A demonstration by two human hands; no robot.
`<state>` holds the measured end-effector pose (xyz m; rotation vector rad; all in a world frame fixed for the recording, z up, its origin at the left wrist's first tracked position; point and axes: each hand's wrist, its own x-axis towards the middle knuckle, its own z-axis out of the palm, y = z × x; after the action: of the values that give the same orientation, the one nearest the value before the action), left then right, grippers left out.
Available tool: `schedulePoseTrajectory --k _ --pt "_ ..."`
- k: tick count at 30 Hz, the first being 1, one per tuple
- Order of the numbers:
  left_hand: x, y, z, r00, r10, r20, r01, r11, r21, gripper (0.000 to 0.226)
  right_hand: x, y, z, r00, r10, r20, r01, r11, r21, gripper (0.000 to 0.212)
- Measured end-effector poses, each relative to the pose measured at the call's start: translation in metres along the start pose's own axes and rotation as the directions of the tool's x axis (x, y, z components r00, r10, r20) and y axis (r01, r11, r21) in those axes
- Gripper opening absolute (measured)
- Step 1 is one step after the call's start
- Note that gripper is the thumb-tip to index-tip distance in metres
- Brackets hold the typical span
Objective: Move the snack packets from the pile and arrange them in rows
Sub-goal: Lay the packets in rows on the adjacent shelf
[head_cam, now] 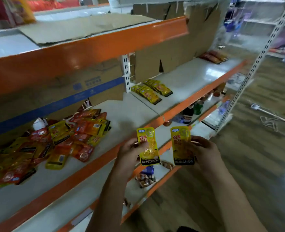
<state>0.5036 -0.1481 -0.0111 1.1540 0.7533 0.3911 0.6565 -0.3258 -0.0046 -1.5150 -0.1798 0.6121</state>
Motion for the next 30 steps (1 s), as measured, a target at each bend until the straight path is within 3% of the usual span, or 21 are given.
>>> schedulePoseTrajectory --k 9,18,23,30 --pt "0.045 -0.003 0.078 0.996 -0.086 0.02 0.085 0.996 0.017 0.016 0.056 -0.017 -0.062 0.994 0.0 -0.109 -0.007 0.998 -0.061 0.012" --pt "0.132 0.023 0.113 0.997 -0.079 0.001 0.079 0.996 0.042 0.017 0.149 -0.042 -0.063 1.0 0.002 -0.029 -0.004 0.999 -0.049 0.015" --pt "0.182 0.044 0.128 0.995 -0.078 -0.061 0.076 0.996 -0.036 0.019 0.204 -0.065 -0.053 0.999 -0.036 0.031 0.039 0.996 -0.075 0.017" --pt "0.224 0.062 0.13 0.986 -0.053 -0.158 0.054 0.998 0.006 0.01 0.269 -0.078 -0.03 0.994 -0.022 0.103 0.026 0.999 -0.039 0.017"
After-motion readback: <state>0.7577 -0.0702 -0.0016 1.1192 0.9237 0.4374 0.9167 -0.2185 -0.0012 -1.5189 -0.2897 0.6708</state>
